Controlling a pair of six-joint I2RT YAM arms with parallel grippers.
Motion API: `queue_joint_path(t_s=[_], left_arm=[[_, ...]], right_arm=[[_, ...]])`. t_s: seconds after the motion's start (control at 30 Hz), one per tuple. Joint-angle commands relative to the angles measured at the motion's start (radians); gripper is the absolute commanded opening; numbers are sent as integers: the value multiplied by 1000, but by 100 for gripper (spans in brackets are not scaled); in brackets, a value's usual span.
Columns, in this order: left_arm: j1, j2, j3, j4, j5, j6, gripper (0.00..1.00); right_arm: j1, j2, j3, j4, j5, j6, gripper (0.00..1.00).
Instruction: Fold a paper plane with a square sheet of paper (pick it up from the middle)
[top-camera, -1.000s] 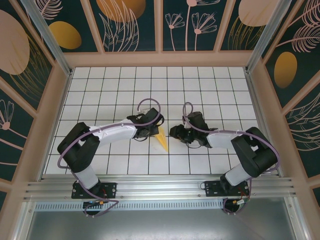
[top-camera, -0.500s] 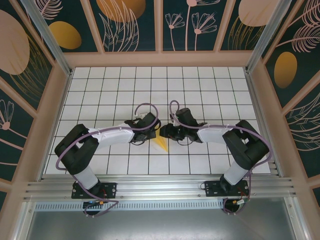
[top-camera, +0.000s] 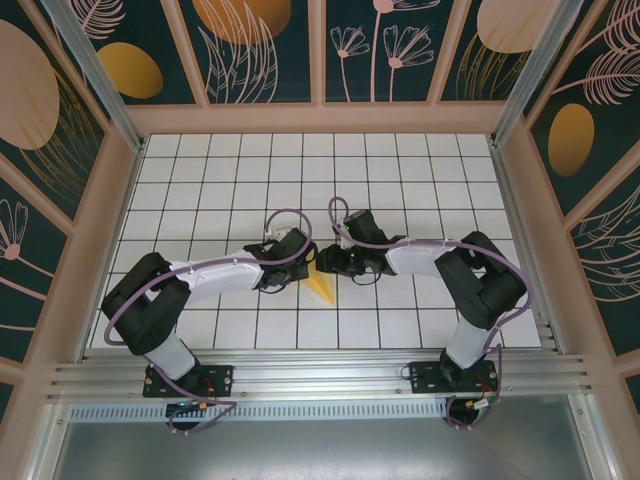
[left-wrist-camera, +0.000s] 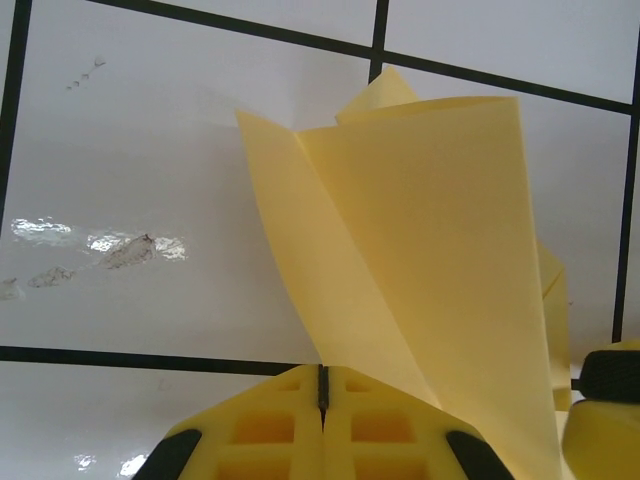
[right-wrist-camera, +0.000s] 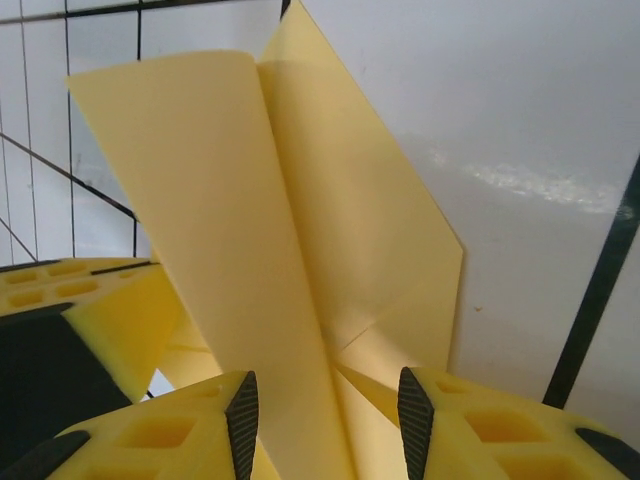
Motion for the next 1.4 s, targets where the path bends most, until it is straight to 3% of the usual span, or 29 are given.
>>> queue_joint_path(t_s=[0.0,0.3,0.67,1.03,1.37], left_arm=[[0,-20,-15,14,1,17,1],[0,-26,-24,17,-8,10,1],[0,-25,-33,35,1,0,1],[0,-24,-44,50,11,5,1],[0,-32,-50,60,11,-1,1]], right_arm=[[2,29,36,-35,-39,-46,45],[6,6,12,-3,-136,-45,45],[19,-4,-19,23,-146,-5,46],[48,-50,-43,1,-58,9,49],[76,-101,-105,76,-35,119,51]])
